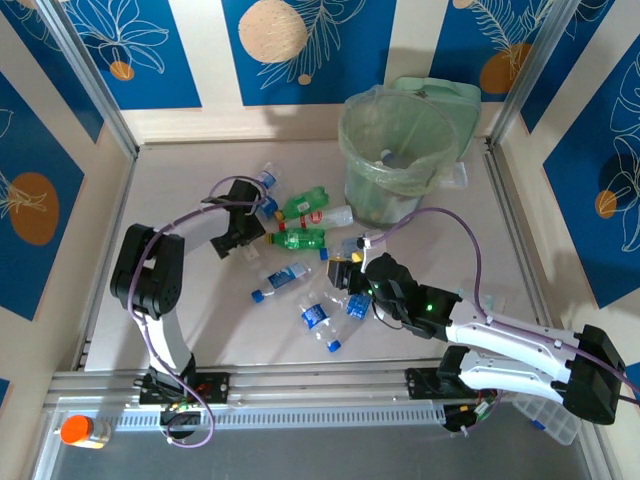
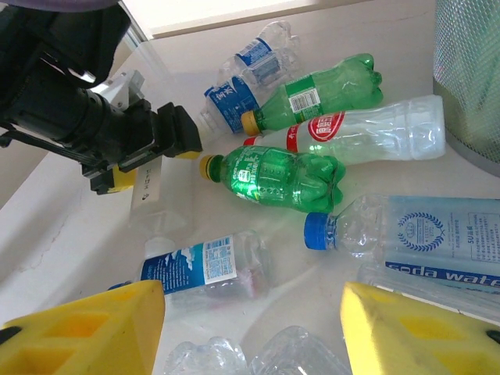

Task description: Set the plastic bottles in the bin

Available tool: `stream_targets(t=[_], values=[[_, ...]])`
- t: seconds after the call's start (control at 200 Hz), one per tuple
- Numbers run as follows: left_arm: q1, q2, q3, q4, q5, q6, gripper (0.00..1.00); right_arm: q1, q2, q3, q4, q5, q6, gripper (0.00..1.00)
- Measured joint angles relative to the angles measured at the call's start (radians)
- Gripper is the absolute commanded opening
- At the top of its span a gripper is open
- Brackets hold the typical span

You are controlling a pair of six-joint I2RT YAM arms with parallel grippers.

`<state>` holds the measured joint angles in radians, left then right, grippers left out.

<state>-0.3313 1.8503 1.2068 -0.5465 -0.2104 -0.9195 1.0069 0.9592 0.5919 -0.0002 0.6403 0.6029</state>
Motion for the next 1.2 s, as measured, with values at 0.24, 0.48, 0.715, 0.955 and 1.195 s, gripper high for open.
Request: stream_targets(t=[0.24, 0.48, 0.715, 0.955, 1.195], values=[[0.016, 0.018, 0.000, 0.026, 0.009, 0.007, 0.63, 0.000, 0.000, 0.001, 0.000, 0.004, 0.000, 0.62], [0.025, 0.004, -0.009, 0.047, 0.008, 0.011, 0.51, 0.000, 0.010, 0.002, 0.000, 0.004, 0.000, 0.62], [0.027, -0.161, -0.090, 0.051, -0.010, 0.011, 0.44, 0.000, 0.014, 0.002, -0.001, 0.003, 0.000, 0.62], [-0.016, -0.546, -0.241, 0.131, -0.053, 0.082, 0.37, 0.001, 0.006, 0.002, 0.002, -0.021, -0.015, 0.62], [-0.225, -0.788, -0.441, 0.352, 0.028, 0.218, 0.38, 0.001, -0.020, 0.000, 0.053, -0.097, -0.061, 0.61]])
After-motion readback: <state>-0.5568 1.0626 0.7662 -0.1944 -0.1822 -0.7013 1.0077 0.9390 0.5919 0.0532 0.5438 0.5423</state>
